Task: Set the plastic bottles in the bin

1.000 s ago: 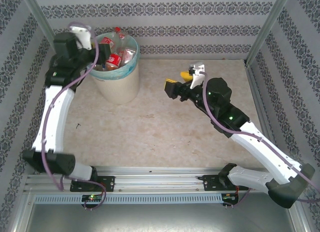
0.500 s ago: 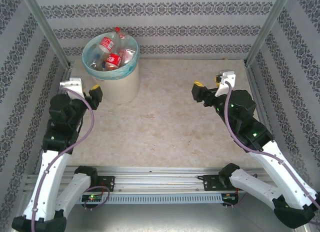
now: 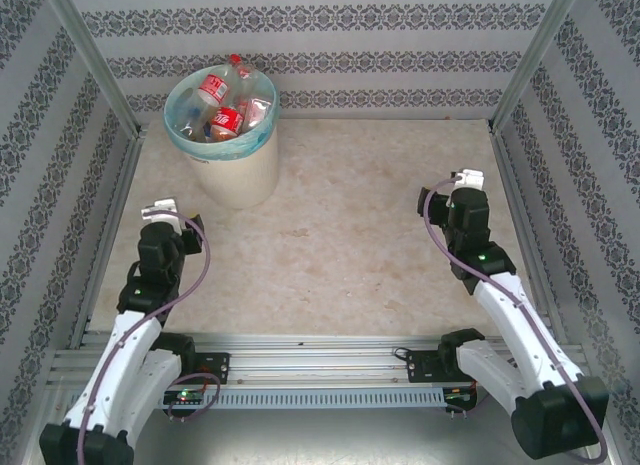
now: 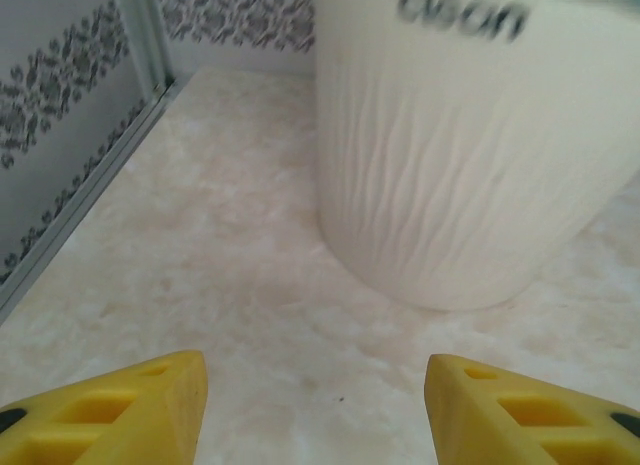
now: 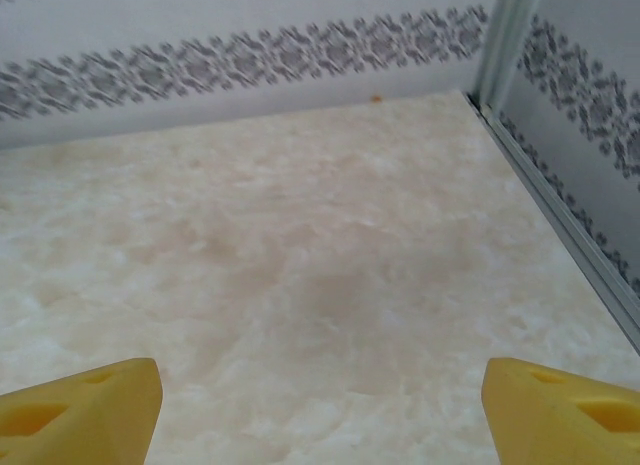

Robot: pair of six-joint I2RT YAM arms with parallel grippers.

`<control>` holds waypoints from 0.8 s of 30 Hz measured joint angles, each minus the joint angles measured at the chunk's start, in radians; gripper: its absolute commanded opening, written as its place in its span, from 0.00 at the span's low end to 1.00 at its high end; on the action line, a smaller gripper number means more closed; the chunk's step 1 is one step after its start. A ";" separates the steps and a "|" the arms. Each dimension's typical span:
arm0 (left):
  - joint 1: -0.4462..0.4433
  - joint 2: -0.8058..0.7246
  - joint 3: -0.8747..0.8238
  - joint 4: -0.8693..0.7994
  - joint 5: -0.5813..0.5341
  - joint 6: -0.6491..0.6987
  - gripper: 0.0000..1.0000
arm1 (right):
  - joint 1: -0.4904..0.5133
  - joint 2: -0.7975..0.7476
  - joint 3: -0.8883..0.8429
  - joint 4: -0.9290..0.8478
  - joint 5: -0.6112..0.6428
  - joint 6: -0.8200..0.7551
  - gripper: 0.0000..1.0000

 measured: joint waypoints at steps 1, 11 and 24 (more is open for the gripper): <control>0.000 0.023 -0.029 0.043 -0.018 -0.002 0.60 | -0.013 0.015 -0.022 0.031 0.000 -0.001 0.84; 0.000 0.290 -0.204 0.485 -0.108 0.079 0.62 | -0.065 0.106 -0.235 0.348 -0.026 -0.107 0.86; 0.022 0.733 -0.210 0.976 0.067 0.174 0.68 | -0.164 0.360 -0.346 0.799 -0.230 -0.196 0.87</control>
